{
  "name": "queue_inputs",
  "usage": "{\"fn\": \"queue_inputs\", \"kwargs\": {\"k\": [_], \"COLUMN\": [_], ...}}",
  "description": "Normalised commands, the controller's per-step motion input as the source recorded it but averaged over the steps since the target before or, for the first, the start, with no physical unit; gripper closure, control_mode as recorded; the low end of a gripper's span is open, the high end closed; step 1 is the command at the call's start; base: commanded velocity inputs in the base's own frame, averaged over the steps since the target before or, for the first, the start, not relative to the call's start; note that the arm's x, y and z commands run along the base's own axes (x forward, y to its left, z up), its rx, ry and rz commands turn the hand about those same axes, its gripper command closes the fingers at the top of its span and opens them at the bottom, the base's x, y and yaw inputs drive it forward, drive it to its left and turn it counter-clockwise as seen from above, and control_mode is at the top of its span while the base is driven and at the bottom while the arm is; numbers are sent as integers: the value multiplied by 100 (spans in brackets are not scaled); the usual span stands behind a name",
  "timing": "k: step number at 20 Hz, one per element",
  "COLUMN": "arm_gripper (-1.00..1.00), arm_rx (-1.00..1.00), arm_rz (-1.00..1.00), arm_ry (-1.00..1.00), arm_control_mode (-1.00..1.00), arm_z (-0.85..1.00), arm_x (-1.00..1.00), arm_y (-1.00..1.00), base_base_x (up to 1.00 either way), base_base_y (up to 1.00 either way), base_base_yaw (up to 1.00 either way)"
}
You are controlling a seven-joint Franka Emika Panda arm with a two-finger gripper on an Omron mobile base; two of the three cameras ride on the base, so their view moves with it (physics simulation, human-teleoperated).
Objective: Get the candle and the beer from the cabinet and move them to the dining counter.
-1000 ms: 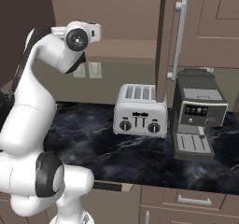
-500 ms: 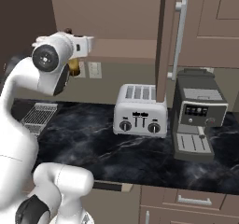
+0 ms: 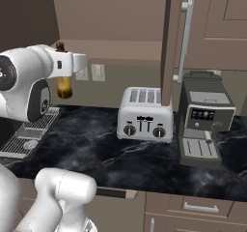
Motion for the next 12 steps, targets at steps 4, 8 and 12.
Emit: {"fn": "queue_inputs", "kwargs": {"k": [4,8,12], "arm_gripper": [100,100,100], "arm_rx": [0,0,0], "arm_rz": [-9,-4,0], "arm_ry": [11,3,0], "arm_control_mode": [-100,-100,-100], "arm_z": [1,0,2], "arm_x": [-88,-65,-8], "arm_y": [-18,-19,-3], "base_base_x": [0,0,0], "base_base_y": [0,0,0], "base_base_yaw": [0,0,0]}}
